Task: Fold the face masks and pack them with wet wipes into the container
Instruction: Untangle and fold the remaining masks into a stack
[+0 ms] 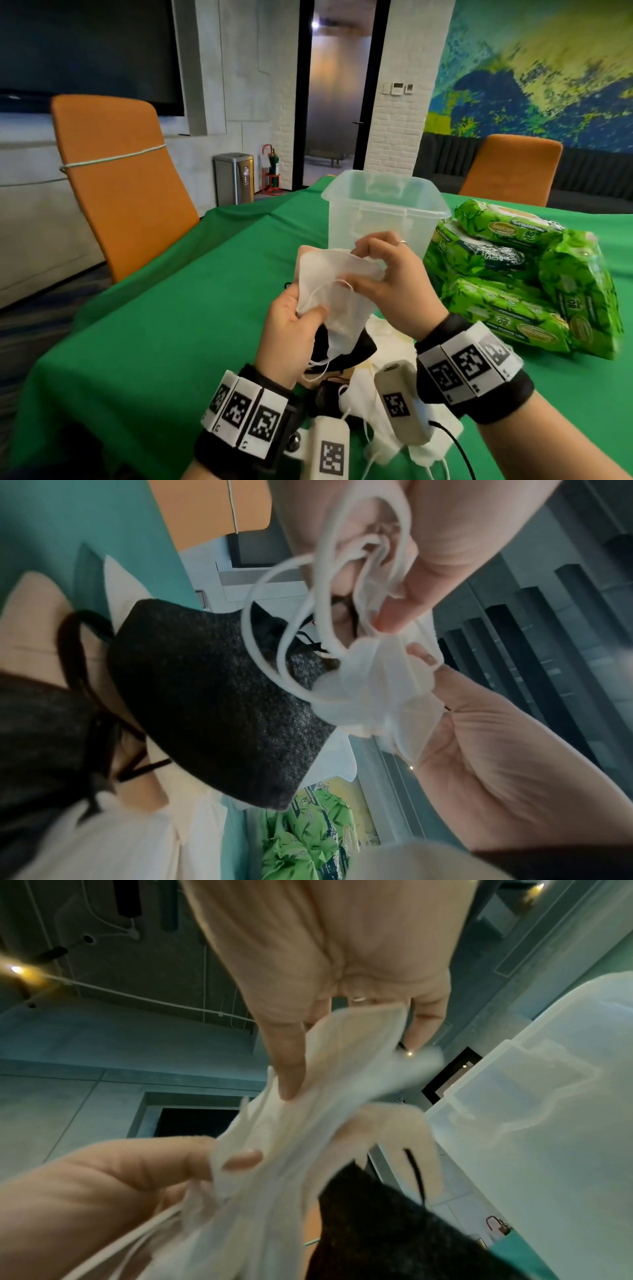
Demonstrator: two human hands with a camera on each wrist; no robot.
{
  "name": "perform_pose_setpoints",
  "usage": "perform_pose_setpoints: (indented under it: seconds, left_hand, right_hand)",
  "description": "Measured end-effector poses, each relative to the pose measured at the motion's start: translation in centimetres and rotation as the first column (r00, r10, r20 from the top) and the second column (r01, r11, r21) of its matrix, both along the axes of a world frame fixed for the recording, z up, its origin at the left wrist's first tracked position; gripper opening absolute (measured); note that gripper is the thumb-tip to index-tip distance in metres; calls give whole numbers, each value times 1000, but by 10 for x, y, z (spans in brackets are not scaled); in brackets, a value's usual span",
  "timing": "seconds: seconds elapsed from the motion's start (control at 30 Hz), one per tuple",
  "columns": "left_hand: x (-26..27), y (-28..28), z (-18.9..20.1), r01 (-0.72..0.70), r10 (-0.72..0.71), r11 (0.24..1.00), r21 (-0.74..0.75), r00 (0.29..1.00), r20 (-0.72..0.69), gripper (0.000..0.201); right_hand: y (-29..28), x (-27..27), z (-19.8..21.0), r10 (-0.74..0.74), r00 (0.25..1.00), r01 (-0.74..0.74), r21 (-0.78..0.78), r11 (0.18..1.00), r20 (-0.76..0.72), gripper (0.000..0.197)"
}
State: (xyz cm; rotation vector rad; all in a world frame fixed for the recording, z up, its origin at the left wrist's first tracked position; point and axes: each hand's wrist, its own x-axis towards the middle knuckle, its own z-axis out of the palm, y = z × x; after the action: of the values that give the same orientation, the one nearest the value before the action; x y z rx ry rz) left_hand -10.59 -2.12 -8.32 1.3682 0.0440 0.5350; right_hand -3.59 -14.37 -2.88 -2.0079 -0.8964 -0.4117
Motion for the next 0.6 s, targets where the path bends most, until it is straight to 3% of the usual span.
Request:
perform_pose_setpoints:
  seconds: [0.13, 0.23, 0.3, 0.37, 0.47, 0.6]
  left_hand:
    - [-4, -4, -1, 56, -53, 996, -72, 998, 43, 16]
    - [-6, -3, -2, 63, -51, 976, -208, 997, 60, 30]
    - [-6, -3, -3, 5, 5, 972, -235, 999, 42, 33]
    - [-5, -4, -2, -38, 49, 981, -189, 998, 51, 13]
    - [-6, -8, 0, -30, 33, 999, -42, 998, 54, 33]
    - [-10, -8, 0, -10, 14, 1000, -26, 992, 128, 60]
  right_hand:
    - [-2, 0, -1, 14, 995, -19, 55, 998, 98, 29]
    - [-6, -2, -3, 9, 989, -29, 135, 990, 150, 29]
    - [-8, -3, -3, 35, 992, -54, 153, 987, 125, 34]
    - [-11, -2, -1, 93, 995, -96, 160, 982, 29, 40]
    - [-12, -2, -1, 166, 982, -157, 94, 983, -90, 40]
    - [-11, -4, -1, 139, 987, -142, -25, 990, -81, 18]
